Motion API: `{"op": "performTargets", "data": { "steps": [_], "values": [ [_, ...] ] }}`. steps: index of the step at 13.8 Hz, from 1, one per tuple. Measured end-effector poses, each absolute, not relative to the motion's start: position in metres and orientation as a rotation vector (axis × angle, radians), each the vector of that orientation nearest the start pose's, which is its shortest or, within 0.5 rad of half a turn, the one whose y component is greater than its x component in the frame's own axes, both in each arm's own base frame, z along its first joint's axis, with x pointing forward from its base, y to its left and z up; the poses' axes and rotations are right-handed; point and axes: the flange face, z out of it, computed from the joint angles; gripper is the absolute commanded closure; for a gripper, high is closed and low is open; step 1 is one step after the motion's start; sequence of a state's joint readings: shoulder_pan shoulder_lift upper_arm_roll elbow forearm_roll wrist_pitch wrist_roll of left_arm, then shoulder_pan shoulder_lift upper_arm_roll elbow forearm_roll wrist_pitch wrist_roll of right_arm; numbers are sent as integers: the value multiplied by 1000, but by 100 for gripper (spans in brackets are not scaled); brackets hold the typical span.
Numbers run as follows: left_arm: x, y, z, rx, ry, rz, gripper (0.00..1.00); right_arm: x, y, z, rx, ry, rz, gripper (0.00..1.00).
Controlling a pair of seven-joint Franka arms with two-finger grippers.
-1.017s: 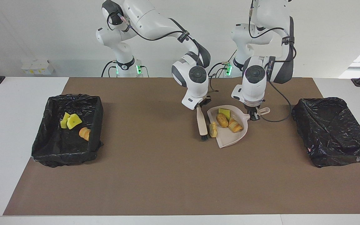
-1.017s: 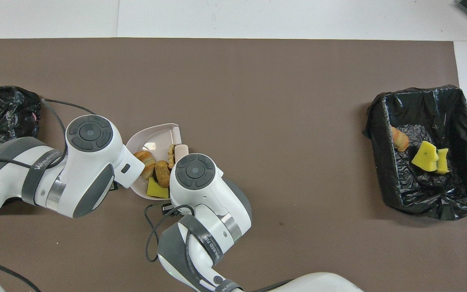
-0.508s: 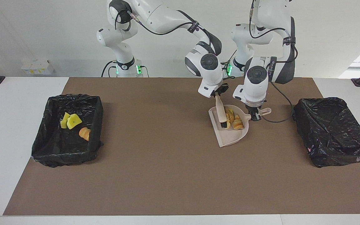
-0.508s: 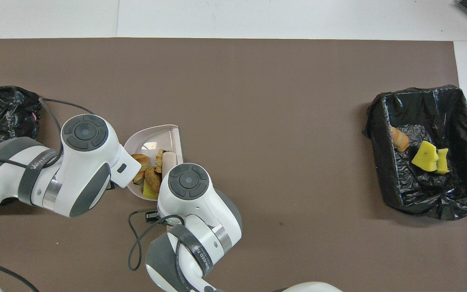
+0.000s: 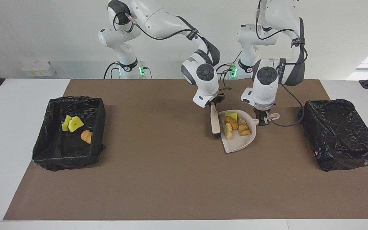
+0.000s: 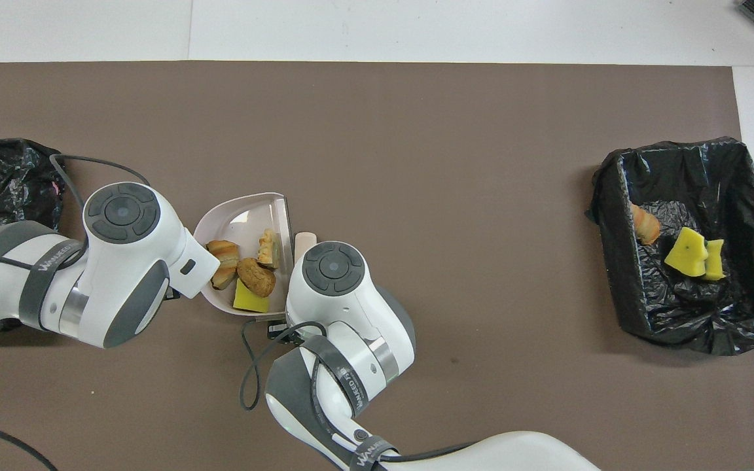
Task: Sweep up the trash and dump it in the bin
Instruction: 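Push the crumbs deeper into the dustpan with the brush, then carry the dustpan with the left gripper over the bin and tip it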
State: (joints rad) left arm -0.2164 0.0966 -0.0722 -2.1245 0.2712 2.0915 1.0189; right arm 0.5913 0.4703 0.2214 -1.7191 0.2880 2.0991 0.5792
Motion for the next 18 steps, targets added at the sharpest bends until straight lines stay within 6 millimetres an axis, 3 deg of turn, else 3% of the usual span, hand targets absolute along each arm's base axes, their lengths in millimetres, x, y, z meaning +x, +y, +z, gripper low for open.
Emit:
{"op": "performTargets", "data": {
  "steps": [5,8,11,14,18],
  "values": [
    [534,-125,363,-2204,1985,248,100,447,459,325,-3015,-81,513,100],
    [552,-95,389,-2190,1979,191,100,429,462,346,-3066,-36,555,100],
    [563,-40,428,-2198,1927,136,100,386,491,356,-3111,-84,562,100],
    [566,32,461,-2195,1933,113,100,349,514,351,-3144,-120,578,100],
    [562,145,510,-2188,1880,88,100,340,516,339,-3147,-112,565,100]
  ]
}}
